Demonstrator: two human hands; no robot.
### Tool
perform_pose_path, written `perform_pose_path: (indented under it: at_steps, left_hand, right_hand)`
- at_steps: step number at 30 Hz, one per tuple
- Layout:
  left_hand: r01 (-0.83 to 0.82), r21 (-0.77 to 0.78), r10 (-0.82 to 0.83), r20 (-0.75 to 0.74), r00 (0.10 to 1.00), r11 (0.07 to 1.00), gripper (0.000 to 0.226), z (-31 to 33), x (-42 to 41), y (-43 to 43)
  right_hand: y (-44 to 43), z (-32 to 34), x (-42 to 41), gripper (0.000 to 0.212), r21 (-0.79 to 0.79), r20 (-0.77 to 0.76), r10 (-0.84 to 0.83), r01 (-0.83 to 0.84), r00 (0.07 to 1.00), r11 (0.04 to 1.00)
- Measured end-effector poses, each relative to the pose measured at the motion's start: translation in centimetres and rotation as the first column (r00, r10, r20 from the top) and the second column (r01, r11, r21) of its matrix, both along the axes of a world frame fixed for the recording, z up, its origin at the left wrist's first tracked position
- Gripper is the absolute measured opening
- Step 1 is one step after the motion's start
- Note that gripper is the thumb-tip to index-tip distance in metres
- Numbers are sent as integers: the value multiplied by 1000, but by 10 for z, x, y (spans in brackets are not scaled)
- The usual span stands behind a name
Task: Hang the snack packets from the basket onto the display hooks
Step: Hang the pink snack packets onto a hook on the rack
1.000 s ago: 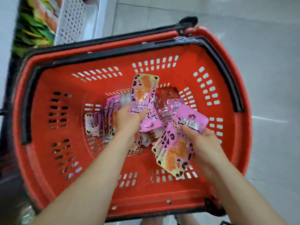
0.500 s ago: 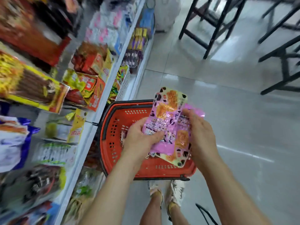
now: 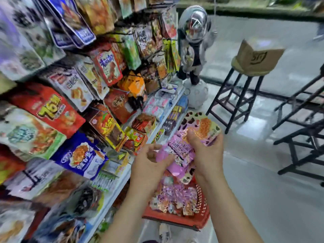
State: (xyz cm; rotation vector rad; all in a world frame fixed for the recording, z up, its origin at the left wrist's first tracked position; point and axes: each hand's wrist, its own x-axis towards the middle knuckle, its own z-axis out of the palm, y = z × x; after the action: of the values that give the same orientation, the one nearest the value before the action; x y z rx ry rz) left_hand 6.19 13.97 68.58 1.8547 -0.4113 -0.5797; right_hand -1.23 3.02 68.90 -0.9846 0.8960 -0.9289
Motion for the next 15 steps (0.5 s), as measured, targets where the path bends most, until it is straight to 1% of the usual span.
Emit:
perform_pose_path:
  at_steps: [2,4,6,8,10,11,12,13,15]
  left_hand:
    - [-134,-70,128,-77,989,989,24,16,0,14]
    - [-183,-135,163,-146,976,974,20,30,-2,27]
    - [-225,-178,198,-160,967,958,23,45,-1,41]
    - [-260,-198,238,-129,963,945,23,59,0,53]
    - [-285,-223,276,-71,958,932,22,74,-1,63]
    - [-295,-242,295,-38,955,924,23,81,0,69]
    - [-308,-257,317,-5,948,916,24,88,2,74]
    - [-326,-254,344,25,939,911,25,94,4,80]
    - [-358,-237,376,36,926,903,26,103,12,93]
  right_hand:
    - [10,20,1,38,46,94,7,-11,996,999]
    - [19,36,4,35,38,131,65,-71,989,997]
    - [27,55,7,37,10,171,128,-132,977,991]
    - [35,71,11,49,-75,169,206,-196,964,978]
    - [47,87,15,75,-185,123,283,-258,951,948]
    - [53,93,18,85,-214,106,323,-295,940,931]
    - [58,97,21,88,-222,91,359,-333,929,916]
    - [63,101,24,83,-229,82,392,-365,916,902]
    - [74,109,28,61,-278,56,458,-426,887,861]
